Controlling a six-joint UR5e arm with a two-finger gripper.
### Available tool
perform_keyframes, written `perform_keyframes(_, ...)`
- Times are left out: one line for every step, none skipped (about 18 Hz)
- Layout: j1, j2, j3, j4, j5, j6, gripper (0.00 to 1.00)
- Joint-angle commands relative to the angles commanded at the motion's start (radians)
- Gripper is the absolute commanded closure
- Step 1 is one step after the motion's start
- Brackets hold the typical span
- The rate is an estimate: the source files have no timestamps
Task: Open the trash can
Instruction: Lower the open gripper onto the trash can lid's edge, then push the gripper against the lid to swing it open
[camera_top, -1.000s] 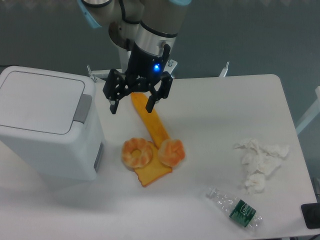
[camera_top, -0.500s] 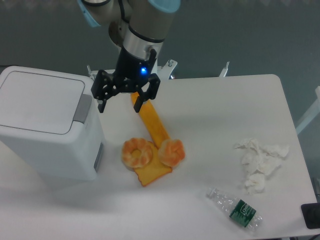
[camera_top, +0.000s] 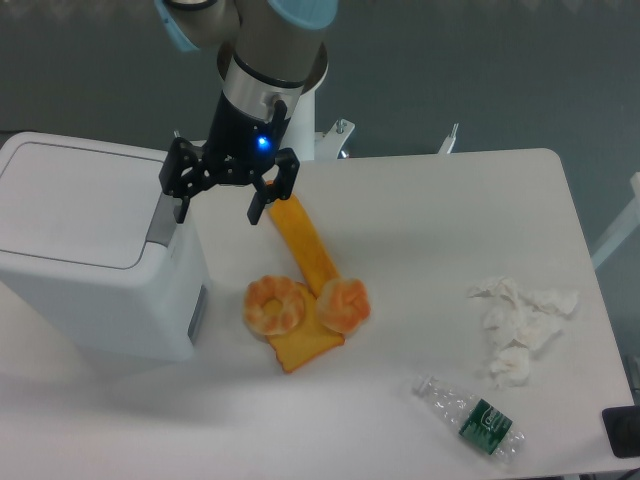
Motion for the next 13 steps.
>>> perform_keyframes(0.000, 0.000, -0.002, 0.000, 0.000, 0.000, 0.00)
perform_keyframes(0.000, 0.000, -0.006, 0.000, 0.000, 0.000, 0.00)
perform_keyframes(0.000, 0.002, -0.008, 0.000, 0.000, 0.000, 0.00)
perform_keyframes(0.000, 0.002, -0.012, 0.000, -0.002, 0.002, 0.00)
perform_keyframes(0.000, 0.002, -0.014, 0.000, 0.000, 0.002, 0.00)
perform_keyframes(0.000, -0.002, -0.014, 0.000, 0.000, 0.002, 0.00)
perform_keyframes(0.000, -0.003, -0.015, 0.000, 0.000, 0.002, 0.00)
perform_keyframes(0.000, -0.003, -0.021, 0.000, 0.000, 0.002, 0.00)
perform_keyframes(0.000, -0.003, -0.025, 0.002, 0.000, 0.003, 0.00)
perform_keyframes(0.000, -0.003, -0.026, 0.000, 0.000, 0.003, 0.00)
perform_keyframes(0.000, -0.003, -0.026, 0.002, 0.000, 0.003, 0.00)
perform_keyframes(0.000, -0.003, -0.028, 0.002, 0.000, 0.003, 0.00)
perform_keyframes(0.000, -0.003, -0.029, 0.000, 0.000, 0.003, 0.00)
